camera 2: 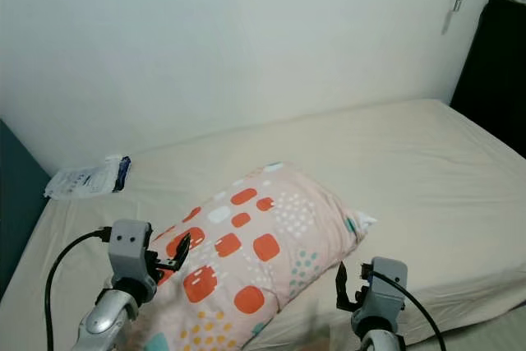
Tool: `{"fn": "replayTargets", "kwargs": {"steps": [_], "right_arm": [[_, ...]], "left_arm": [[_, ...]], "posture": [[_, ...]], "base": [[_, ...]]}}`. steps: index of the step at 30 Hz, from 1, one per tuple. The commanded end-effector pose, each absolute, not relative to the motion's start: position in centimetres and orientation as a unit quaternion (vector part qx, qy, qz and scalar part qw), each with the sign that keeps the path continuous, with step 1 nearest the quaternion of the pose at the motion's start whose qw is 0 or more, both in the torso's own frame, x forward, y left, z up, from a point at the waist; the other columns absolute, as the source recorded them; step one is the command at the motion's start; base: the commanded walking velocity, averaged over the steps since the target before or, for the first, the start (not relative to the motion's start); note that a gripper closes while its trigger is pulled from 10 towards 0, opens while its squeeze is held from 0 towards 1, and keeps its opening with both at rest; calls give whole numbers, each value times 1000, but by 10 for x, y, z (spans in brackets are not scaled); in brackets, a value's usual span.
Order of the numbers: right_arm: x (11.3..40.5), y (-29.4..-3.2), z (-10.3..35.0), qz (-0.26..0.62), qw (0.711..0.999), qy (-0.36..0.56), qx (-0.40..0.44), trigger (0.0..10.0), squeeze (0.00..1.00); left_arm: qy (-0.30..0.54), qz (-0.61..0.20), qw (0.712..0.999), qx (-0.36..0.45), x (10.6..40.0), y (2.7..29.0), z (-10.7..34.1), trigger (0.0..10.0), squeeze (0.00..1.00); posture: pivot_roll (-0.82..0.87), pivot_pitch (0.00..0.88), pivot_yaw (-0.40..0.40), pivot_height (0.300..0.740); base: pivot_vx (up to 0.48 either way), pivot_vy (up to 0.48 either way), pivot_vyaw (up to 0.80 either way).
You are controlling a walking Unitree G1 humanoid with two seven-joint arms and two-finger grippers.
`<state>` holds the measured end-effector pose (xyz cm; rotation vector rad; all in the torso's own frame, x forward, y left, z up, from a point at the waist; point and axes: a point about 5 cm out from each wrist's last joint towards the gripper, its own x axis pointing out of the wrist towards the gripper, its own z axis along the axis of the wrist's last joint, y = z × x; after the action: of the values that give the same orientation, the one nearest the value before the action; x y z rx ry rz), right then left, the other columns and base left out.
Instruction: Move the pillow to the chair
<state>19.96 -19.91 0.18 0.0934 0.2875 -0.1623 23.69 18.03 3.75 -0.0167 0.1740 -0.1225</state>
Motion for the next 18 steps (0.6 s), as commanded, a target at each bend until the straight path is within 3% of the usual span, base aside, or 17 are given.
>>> {"fn": "replayTargets", "kwargs": {"steps": [1,15,18], "right_arm": [[199,-196,4,-78,985,146,48,10000,0],[201,-195,3,-68,985,152,42,10000,0],[228,-189,6,-57,986,148,45,10000,0]], "left_arm": [[99,-55,994,-1,232,186,37,10000,0],[103,-45,994,-13,230,185,37,10000,0],[102,-73,992,-7,258,171,40,10000,0]], "posture": [[-5,0,67,740],[0,0,55,740],[-2,0,45,740]], "base": [[0,0,0],[0,0,0],[0,0,0]]}}
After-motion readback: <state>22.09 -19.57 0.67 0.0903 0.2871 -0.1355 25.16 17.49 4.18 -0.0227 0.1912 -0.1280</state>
